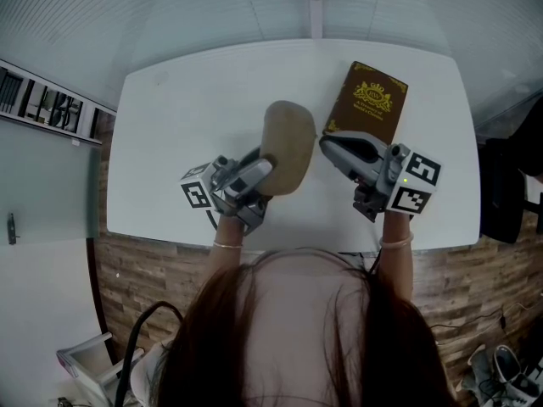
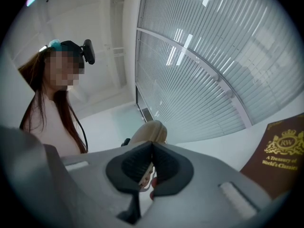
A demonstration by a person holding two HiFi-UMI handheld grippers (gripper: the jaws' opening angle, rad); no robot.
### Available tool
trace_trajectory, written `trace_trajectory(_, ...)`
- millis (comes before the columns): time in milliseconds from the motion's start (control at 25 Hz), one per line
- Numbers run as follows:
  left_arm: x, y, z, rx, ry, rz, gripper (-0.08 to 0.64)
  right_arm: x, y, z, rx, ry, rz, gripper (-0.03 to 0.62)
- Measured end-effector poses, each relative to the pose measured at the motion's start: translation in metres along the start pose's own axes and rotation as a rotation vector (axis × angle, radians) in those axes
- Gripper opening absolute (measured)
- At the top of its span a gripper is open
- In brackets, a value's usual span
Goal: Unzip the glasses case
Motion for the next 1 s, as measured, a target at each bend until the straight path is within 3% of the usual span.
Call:
trace_trajectory(400, 0.005, 0.004, -0.001, 0.009, -0.021, -0.077, 0.273, 0.002, -0.002, 0.006, -0.023, -0.020, 0.007, 0.003)
trace_trajectory(840, 0.007, 0.012, -0.008, -0.033, -0.111, -0.152, 0.275, 0.000, -0.004, 0.014, -0.038, -0.026, 0.017, 0.003)
trace_trajectory(1000, 0.008, 0.010, -0.010, -0.038, -0.110, -0.171, 0.275, -0.004, -0.003, 0.019, -0.031, -0.027, 0.028, 0.003)
Point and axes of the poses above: the fingertips, and each gripper's own axes: y forward along the fingers, z to its left, x out of its top, the point moved 1 cm from there along -y, backward along the fingers, and after that the axes turned 3 degrees about -x, right-handed, at the moved point
